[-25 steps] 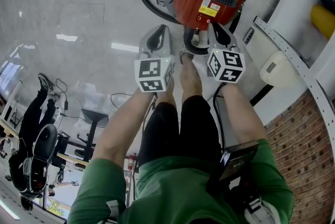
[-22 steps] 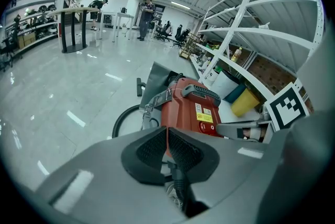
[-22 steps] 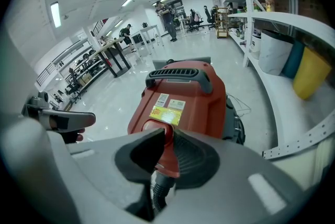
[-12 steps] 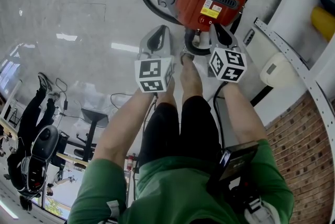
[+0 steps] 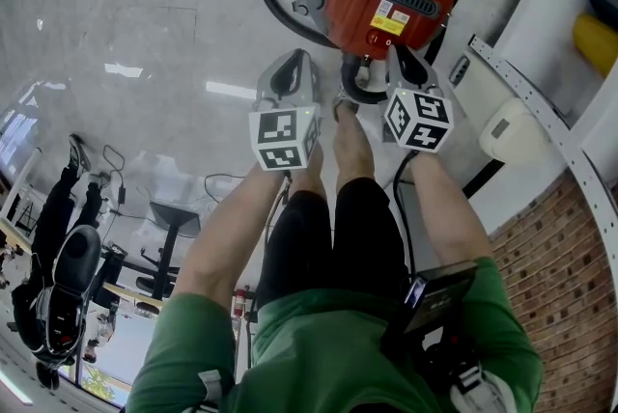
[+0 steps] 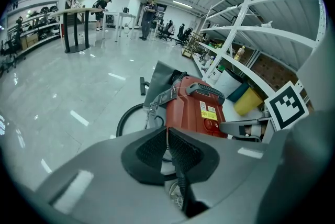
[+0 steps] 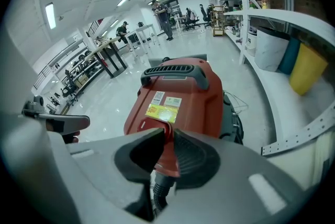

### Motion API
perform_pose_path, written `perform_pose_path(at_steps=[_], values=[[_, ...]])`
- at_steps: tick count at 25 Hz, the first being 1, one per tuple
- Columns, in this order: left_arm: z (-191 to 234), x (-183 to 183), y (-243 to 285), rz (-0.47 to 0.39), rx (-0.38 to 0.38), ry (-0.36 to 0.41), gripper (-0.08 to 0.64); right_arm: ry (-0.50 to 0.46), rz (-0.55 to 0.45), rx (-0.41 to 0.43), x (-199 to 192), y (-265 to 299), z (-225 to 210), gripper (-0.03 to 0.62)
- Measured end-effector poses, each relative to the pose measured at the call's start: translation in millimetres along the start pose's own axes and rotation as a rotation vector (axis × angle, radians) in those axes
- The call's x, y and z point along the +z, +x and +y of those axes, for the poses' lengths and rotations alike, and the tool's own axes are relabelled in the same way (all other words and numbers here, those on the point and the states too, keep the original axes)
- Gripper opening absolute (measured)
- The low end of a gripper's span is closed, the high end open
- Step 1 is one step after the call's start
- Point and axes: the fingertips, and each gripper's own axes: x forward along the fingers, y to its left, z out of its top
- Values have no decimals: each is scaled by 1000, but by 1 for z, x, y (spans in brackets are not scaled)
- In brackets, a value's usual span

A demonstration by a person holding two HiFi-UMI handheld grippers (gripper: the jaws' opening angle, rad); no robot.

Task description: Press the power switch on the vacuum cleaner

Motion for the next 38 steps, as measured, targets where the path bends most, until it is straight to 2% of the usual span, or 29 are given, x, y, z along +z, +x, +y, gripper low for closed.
perform_pose_path(at_steps=[5,9,13,22,28,38], values=[[4,-7,-5,21,14,15,8,22,45,11,-1,2,0,46],[7,-12,-16,46,29,27,8,5,105,9,0,-2,1,45],[5,-5,-31,42,38,56,8,-1,99,-4,3,-23,2,32],[-10,29,-75,-9,30,106,8,-45,27,-34,27,-89,12,31],[-23,54,-111,-53,18,126,8,-82,-43,-52,48,-143,28,5],[-41,103,-174,-164,-14,163,8,-108,-182,-69,94,-225,58,3]])
